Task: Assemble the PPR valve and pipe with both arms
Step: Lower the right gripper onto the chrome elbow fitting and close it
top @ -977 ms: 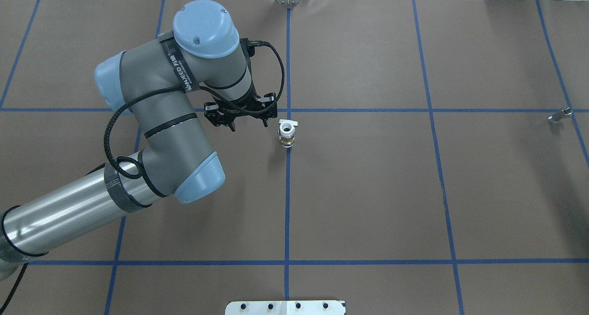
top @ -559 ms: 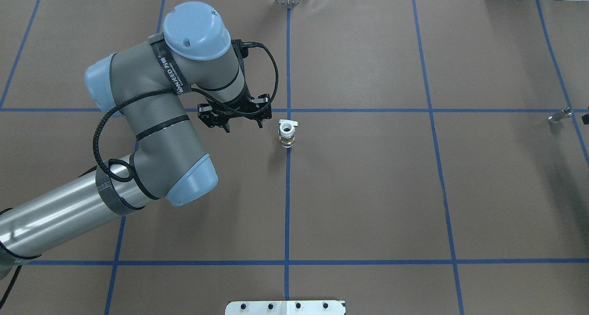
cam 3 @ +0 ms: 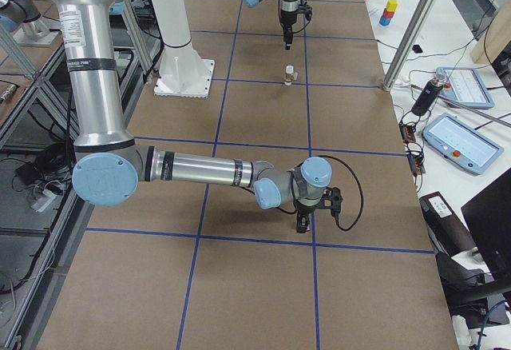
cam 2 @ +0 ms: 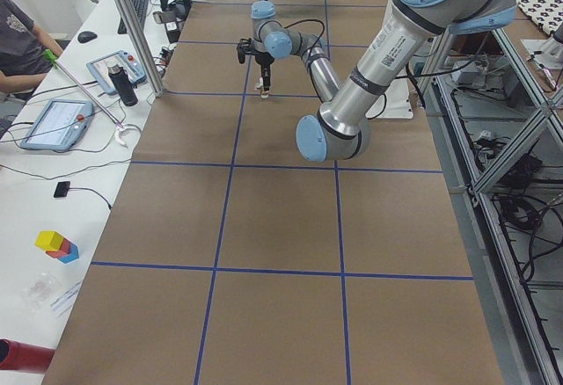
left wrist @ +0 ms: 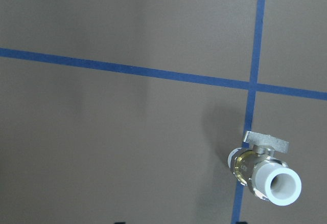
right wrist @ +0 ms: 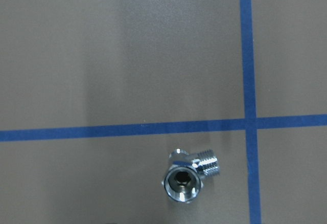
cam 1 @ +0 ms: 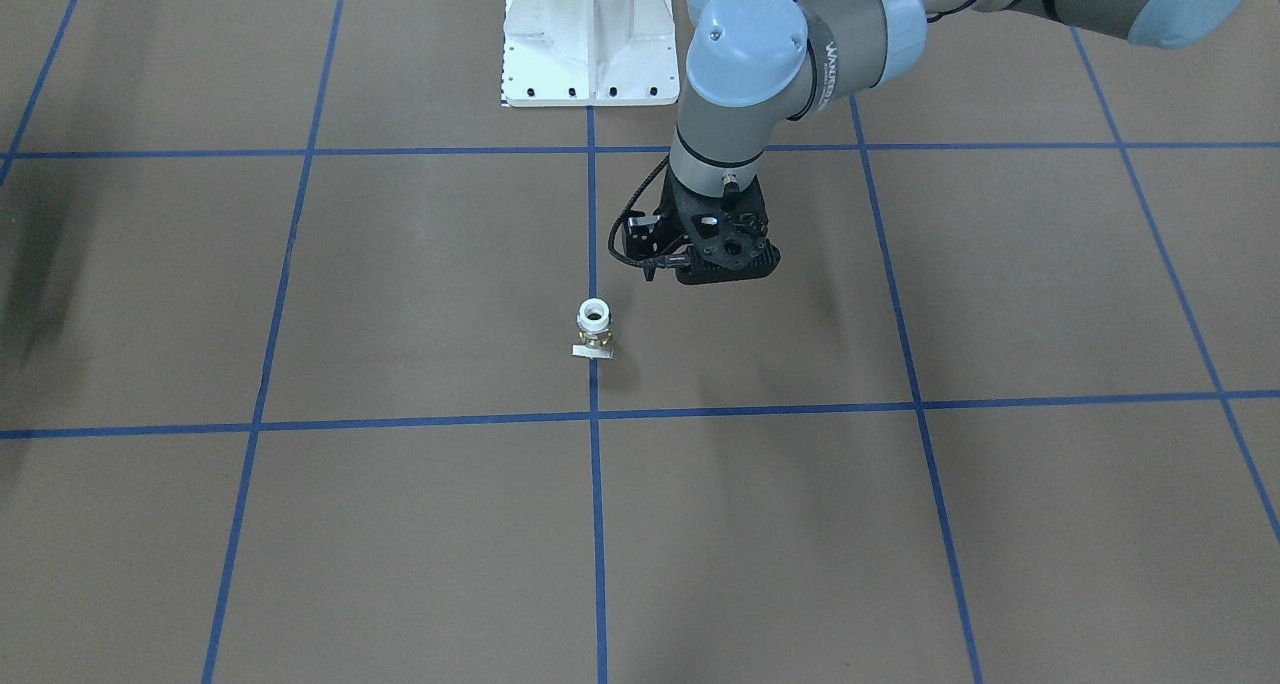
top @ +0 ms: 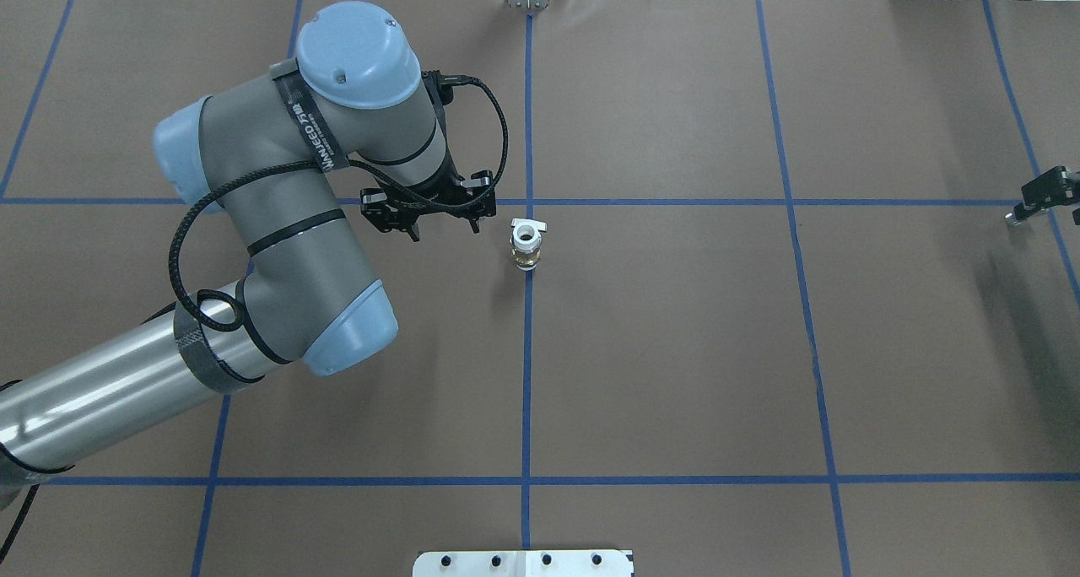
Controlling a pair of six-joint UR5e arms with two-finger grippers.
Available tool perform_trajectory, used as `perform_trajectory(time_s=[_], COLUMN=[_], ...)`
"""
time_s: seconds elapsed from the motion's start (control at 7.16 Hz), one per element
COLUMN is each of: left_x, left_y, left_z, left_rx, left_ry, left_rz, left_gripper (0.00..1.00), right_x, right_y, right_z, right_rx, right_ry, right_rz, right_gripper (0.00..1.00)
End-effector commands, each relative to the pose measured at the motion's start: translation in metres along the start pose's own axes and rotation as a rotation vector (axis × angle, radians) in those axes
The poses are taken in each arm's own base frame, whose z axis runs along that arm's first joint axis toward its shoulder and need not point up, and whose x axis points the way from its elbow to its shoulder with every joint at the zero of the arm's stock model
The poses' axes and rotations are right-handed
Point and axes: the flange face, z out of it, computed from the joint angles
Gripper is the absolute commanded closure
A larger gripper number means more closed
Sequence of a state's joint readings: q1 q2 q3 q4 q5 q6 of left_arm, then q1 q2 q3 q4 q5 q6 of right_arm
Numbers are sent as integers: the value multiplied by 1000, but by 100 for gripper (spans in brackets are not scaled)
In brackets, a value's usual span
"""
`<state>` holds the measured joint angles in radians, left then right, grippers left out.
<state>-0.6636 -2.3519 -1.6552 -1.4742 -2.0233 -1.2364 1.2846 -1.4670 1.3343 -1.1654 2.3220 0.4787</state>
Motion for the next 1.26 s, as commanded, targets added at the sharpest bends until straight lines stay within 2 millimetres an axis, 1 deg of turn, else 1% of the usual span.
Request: perform_trajectory(time_s=[0.0,0.14,0.56,0.84,1.12], left_x=[0,0,0,0,0], left_y=[0,0,0,0,0], left_z=[0,-1,-1,-1,-1], left_rx=[0,1,2,4,4], left_ry=[0,1,1,1,1], left_rz=[-1,0,0,1,1], left_gripper=[23,23,23,23,23], right_x=[-9,-11,-14,-17,-15], right_y=[0,1,-2,-5,-6], right_z=[12,16,17,15,16], right_rx=[8,6,5,9,14], right_ry=[52,60,61,60,74], right_rz=[-12,-18,-26,-29,-29], right_gripper=[26,27,31,31,31])
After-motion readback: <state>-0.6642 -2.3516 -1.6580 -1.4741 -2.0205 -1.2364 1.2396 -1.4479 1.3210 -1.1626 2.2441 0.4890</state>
